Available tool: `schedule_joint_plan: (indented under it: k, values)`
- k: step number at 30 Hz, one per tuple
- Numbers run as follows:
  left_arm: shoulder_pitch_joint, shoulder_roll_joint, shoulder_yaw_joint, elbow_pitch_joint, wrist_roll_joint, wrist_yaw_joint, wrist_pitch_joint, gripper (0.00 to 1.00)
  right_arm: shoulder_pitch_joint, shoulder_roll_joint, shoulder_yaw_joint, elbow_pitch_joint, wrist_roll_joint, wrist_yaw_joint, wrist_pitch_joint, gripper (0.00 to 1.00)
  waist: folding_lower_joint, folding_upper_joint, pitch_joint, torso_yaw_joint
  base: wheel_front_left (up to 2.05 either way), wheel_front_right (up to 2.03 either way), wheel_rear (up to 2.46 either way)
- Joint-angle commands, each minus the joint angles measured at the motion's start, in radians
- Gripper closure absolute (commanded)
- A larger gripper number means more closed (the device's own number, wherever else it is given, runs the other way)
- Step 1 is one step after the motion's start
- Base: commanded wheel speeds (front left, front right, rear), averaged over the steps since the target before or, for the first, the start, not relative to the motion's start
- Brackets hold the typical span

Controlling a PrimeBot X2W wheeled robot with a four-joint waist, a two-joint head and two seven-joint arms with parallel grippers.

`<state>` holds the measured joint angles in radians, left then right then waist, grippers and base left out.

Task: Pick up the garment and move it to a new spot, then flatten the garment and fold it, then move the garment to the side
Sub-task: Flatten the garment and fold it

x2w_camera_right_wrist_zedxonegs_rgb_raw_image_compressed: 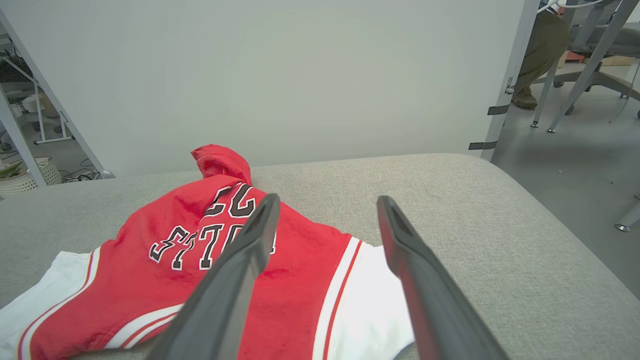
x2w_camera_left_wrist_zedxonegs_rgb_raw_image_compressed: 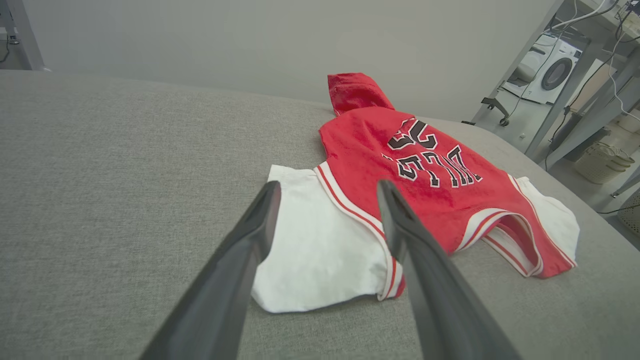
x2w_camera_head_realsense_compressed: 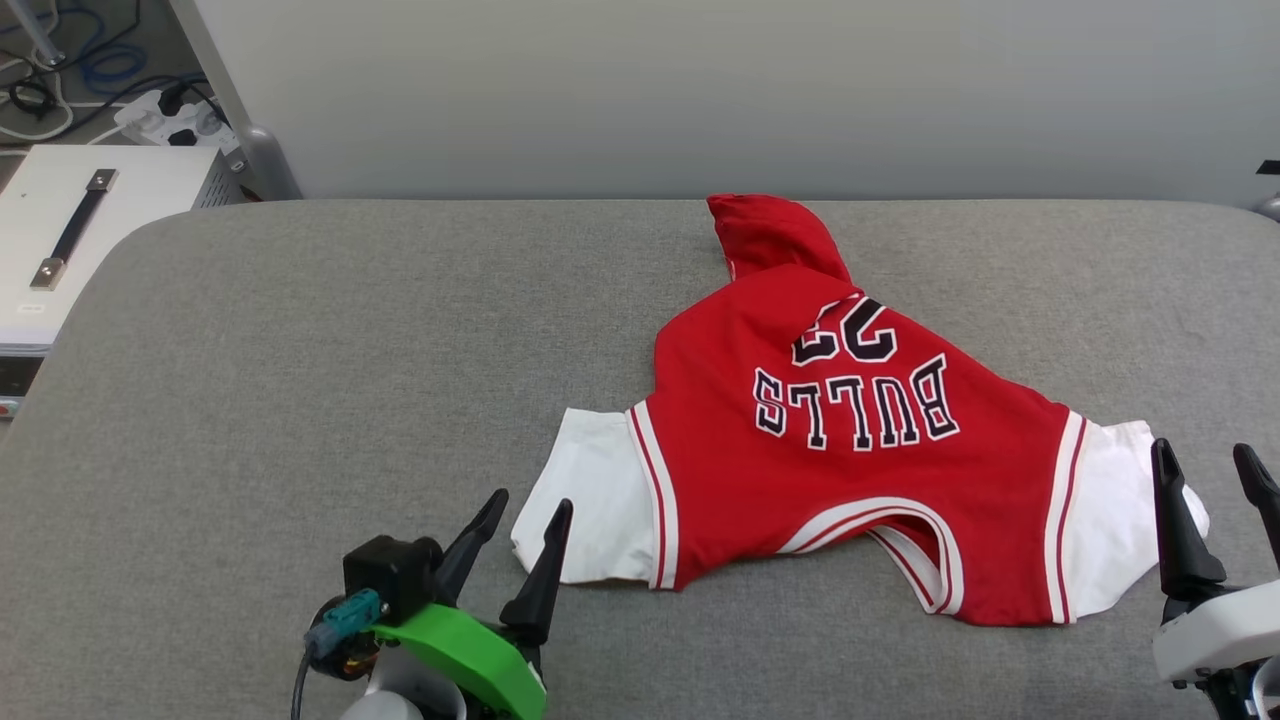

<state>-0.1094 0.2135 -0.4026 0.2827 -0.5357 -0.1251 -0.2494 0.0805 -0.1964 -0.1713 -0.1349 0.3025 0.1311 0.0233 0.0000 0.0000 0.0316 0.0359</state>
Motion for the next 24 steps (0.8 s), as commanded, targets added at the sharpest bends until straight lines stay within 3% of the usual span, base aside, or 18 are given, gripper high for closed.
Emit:
schedule_joint_plan:
  k: [1,3,4,9,13,24]
  values:
    - [-0.006,0.014,-0.002,0.005,-0.004,-0.005,0.023,0.00,0.007,0.003,0.000,-0.012,-0.006,0.000,0.002,0.00,0.0000,0.0000,0.003,-0.005,0.00,0.00,0.00]
    - [-0.018,0.025,-0.007,0.004,-0.006,0.008,0.079,0.00,0.005,0.003,0.002,-0.021,-0.007,0.000,0.007,0.00,0.0000,0.0000,0.007,-0.012,0.00,0.00,0.00]
    - [-0.039,0.036,-0.007,-0.011,-0.016,0.045,0.188,0.00,0.006,0.005,0.004,-0.033,-0.010,0.000,0.014,0.00,0.0000,0.0000,0.015,-0.023,0.00,0.00,0.00]
    - [-0.079,0.076,-0.005,-0.017,-0.014,0.156,0.432,0.00,0.003,0.013,0.022,-0.047,-0.010,0.000,0.025,0.00,0.0000,0.0000,0.048,-0.050,0.00,0.00,0.00]
    - [-0.098,0.107,-0.025,-0.019,0.000,0.213,0.595,0.00,-0.006,0.014,0.041,-0.048,-0.008,0.000,0.029,0.00,0.0000,0.0000,0.083,-0.075,0.00,0.00,0.00]
    - [-0.113,0.129,-0.026,-0.025,0.018,0.280,0.673,0.00,-0.029,0.005,0.069,-0.015,0.007,0.000,0.003,0.00,0.0000,0.0000,0.145,-0.128,0.00,0.00,0.00]
